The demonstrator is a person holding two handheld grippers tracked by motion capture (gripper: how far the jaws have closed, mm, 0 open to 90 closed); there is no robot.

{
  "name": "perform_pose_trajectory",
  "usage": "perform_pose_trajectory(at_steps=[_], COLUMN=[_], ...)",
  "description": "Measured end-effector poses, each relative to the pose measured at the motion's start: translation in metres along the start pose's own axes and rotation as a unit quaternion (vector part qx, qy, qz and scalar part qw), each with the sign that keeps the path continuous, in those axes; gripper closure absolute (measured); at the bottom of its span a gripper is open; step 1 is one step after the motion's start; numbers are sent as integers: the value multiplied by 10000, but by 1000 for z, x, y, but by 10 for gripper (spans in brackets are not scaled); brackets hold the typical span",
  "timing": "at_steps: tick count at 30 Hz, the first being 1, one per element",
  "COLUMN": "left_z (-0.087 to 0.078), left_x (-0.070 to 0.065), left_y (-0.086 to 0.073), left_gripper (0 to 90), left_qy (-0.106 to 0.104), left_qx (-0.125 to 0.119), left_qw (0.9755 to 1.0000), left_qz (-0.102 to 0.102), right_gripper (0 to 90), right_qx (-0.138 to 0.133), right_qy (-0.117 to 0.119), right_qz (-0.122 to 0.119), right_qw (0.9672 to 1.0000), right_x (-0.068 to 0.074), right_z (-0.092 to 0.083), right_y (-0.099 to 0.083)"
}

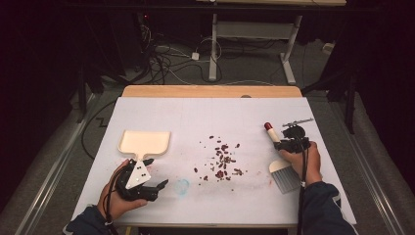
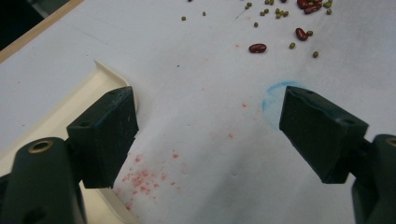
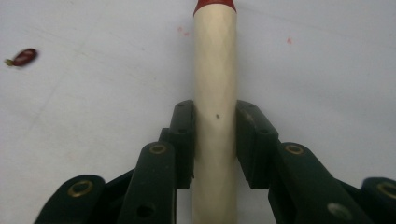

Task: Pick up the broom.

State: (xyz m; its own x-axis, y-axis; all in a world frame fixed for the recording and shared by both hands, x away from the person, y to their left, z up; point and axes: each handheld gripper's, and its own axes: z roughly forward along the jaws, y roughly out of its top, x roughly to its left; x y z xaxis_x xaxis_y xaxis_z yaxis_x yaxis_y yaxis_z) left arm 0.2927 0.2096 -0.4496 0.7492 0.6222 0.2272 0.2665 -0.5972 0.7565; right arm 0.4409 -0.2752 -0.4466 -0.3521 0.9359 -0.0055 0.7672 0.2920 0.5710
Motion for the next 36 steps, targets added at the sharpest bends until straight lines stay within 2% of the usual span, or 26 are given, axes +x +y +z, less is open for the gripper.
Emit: perform_pose_trajectory(at_steps=[5, 8, 10, 12, 17, 19, 21, 25, 27, 29, 30, 31, 33, 34, 36], left_z=[-1, -2, -2, -3, -3, -3, -4, -3, -3, 0, 2, 5, 11, 14, 22], left_x=[-1, -1, -1, 0, -1, -2, -4, -13, -19, -28, -33, -38, -49, -54, -66], left_y=[0, 0, 0, 0, 2, 4, 7, 17, 26, 37, 44, 51, 66, 74, 90], left_gripper=[189, 189, 189, 189, 189, 189, 189, 189, 189, 189, 189, 193, 201, 202, 203], left_qy=[14, 18, 20, 22, -1, -31, -87, -370, -595, -776, -896, -1040, -1276, -1435, -1680], left_qx=[-25, -41, -45, -50, -110, -151, -243, -436, -574, -709, -774, -826, -917, -965, -1056], left_qw=[10000, 10000, 10000, 10000, 9999, 9998, 9995, 9977, 9955, 9935, 9921, 9903, 9870, 9844, 9798], left_qz=[-14, -20, -23, -28, -95, -141, -183, -364, -452, -444, -424, -404, -344, -308, -239], right_gripper=[703, 705, 705, 705, 706, 706, 706, 706, 706, 706, 706, 706, 706, 705, 705], right_qx=[-489, -887, -1175, -1465, -1973, -2262, -2443, -2798, -2972, -3071, -3142, -3235, -3325, -3379, -3422], right_qy=[112, 134, 152, 247, 289, 408, 448, 587, 651, 697, 736, 767, 798, 840, 899], right_qz=[-107, -164, -157, -222, -267, -302, -433, -595, -631, -593, -624, -651, -709, -706, -760], right_qw=[9987, 9958, 9928, 9887, 9796, 9728, 9677, 9564, 9505, 9473, 9444, 9409, 9370, 9348, 9322], right_x=[1, 3, 3, 4, 7, 12, 21, 33, 36, 42, 45, 48, 56, 60, 69], right_z=[-20, -36, -47, -58, -83, -91, -98, -114, -121, -126, -128, -130, -132, -133, -134], right_y=[-6, -11, -17, -22, -36, -45, -54, -63, -64, -63, -62, -61, -58, -57, -52])
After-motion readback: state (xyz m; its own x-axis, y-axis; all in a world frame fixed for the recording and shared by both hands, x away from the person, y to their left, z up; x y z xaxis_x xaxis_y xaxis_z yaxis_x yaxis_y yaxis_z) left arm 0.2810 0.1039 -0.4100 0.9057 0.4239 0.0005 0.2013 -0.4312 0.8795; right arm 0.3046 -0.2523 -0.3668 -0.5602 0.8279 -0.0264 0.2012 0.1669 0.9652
